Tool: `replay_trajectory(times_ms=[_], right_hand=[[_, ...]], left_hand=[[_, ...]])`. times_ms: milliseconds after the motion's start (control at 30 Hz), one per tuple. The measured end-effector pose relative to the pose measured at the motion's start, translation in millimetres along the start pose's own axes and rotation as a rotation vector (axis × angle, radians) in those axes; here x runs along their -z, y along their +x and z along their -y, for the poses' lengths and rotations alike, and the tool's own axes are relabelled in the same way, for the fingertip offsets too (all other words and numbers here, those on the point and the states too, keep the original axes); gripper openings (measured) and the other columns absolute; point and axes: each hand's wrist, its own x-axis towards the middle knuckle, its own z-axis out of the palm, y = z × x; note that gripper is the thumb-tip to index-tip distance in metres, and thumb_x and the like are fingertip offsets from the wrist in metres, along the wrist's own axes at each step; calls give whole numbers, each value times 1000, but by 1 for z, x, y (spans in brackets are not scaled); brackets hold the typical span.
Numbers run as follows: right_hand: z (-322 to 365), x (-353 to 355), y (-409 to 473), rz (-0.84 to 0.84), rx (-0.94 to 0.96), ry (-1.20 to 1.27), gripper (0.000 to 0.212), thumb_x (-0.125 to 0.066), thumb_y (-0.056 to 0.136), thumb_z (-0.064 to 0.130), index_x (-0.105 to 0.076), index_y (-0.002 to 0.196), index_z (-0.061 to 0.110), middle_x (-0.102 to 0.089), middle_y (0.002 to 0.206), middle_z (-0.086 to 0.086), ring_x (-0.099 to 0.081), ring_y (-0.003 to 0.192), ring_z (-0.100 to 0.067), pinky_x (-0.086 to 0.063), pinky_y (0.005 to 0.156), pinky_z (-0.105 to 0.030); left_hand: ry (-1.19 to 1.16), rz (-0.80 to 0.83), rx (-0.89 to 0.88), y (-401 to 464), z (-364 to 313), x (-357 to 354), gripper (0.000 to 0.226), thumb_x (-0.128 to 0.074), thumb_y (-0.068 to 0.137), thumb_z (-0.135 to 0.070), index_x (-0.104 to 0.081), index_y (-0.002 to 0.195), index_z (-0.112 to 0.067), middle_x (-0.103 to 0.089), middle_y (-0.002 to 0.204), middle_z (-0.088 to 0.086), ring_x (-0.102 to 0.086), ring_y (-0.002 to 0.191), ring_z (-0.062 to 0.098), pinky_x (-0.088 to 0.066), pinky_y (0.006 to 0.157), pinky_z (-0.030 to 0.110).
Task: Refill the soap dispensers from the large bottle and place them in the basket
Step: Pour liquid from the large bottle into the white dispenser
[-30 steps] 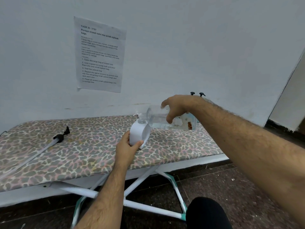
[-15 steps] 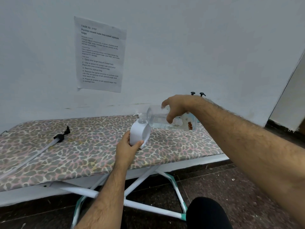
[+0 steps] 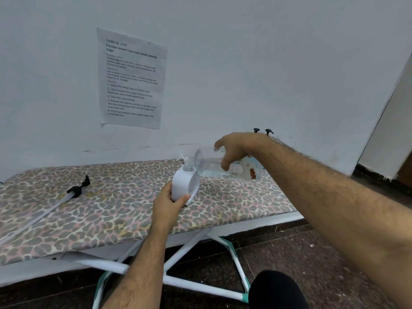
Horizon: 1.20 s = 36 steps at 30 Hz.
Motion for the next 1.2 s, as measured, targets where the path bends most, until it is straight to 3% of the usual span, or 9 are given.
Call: replay_trajectory(times_ms=[233,400,733,833,967,1200], right_hand=[[1,1,1,-6,-1,-7,76,-78,74,31,-44,143,31,-52,117,4,-62,103,-21,-41,53,-25],[1,2,0,-5,-3,-21,76,-78,74,32,-45,142,31,-51,116,4,-62,102,-21,-40,53,-25],[1,1,2,-1,-9,-5,76,-78,73,31,-45,141,31,-51,114,3,-62,101,-22,-41,53,-25],[1,1,2,-2,-11,-6,76,-78,73,32,-45,141,31,-52,113,3,-63,99,-21,-41,53,-25],[1,1,3,5,-15,-5,76,-78,74,31,-45,141,31,-55,112,2,-63,97,-20,-41,53,-25],[1,1,4,13,-25,9,77,-79,74,30,-44,142,31,-56,120,-1,-62,97,-21,-41,52,-25]], left_hand=[[0,5,11,1,3,1,57,-79,79,-21,-55,131,-27,-66,104,-15,-68,88,4,-60,76,37],[5,4,19,1,1,0,54,-78,80,-18,-56,128,-27,-65,101,-15,-67,75,-5,-61,74,37],[1,8,22,1,0,0,55,-78,81,-17,-55,130,-24,-64,100,-17,-65,72,-9,-60,75,36],[-7,9,23,1,1,0,55,-78,80,-17,-56,130,-24,-66,107,-9,-68,76,-3,-61,74,35],[-17,9,14,1,1,0,57,-79,80,-18,-55,132,-25,-66,108,-10,-67,87,3,-60,74,33],[-17,11,18,2,3,1,58,-79,79,-20,-55,132,-27,-66,106,-11,-67,89,6,-60,75,34]])
